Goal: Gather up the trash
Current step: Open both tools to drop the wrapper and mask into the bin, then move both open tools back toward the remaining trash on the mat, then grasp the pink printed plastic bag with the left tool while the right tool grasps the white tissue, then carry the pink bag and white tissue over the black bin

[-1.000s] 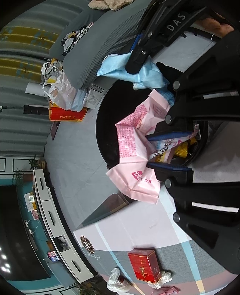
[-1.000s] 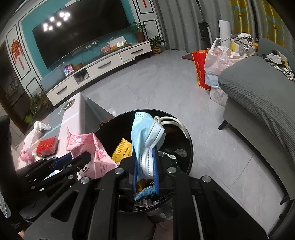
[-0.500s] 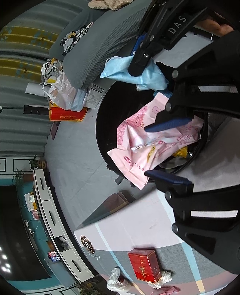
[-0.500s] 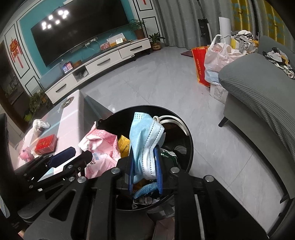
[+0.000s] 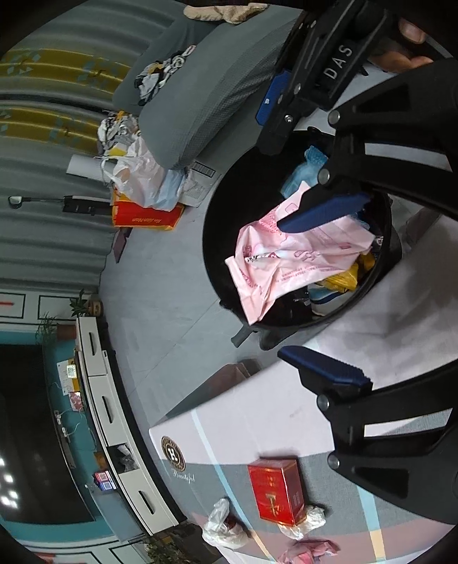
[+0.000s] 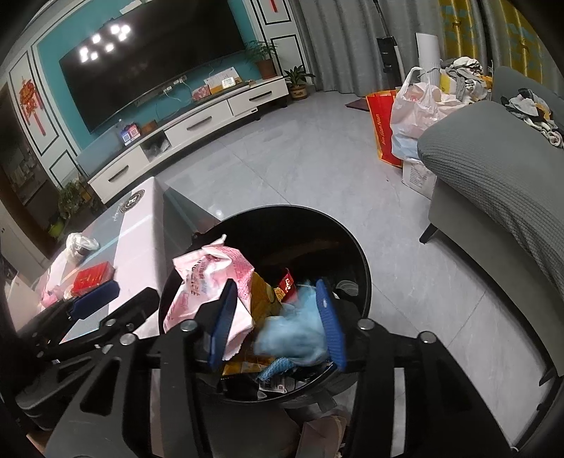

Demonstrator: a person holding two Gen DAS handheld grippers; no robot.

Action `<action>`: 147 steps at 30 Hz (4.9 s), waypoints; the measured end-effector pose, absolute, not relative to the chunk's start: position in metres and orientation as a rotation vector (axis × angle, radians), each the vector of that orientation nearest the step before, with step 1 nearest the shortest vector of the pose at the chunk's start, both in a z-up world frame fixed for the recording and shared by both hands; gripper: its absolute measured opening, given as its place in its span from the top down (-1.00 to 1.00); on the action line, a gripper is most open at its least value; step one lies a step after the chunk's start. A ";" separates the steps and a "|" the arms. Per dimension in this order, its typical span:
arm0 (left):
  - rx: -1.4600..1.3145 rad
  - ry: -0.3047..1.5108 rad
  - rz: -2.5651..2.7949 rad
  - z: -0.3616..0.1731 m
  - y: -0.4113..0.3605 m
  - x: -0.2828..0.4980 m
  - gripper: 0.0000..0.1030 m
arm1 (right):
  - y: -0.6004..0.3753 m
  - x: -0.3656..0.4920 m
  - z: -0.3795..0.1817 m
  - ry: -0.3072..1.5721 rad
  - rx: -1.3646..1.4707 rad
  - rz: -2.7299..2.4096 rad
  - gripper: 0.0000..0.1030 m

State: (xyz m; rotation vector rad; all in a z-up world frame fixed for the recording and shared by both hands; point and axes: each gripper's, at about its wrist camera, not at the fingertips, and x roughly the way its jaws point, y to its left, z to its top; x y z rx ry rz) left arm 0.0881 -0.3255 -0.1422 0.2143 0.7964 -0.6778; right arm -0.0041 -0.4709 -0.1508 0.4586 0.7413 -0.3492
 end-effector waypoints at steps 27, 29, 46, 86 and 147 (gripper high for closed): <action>0.019 0.800 -0.471 -0.148 -0.135 0.087 -0.67 | -0.374 0.025 -0.128 0.694 0.391 -0.085 -0.08; 0.020 0.789 -0.434 -0.148 -0.115 0.091 -0.67 | -0.356 0.033 -0.129 0.713 0.349 -0.055 -0.08; -0.325 0.802 -0.177 -0.155 0.020 0.144 -0.70 | -0.265 0.087 -0.159 0.835 0.231 0.090 -0.08; -0.361 0.767 -0.329 -0.154 0.039 0.241 0.49 | -0.165 0.197 -0.197 0.911 0.302 0.036 -0.05; 0.015 0.758 -0.728 -0.109 -0.197 0.066 0.46 | -0.362 0.004 -0.118 0.666 0.285 -0.173 0.47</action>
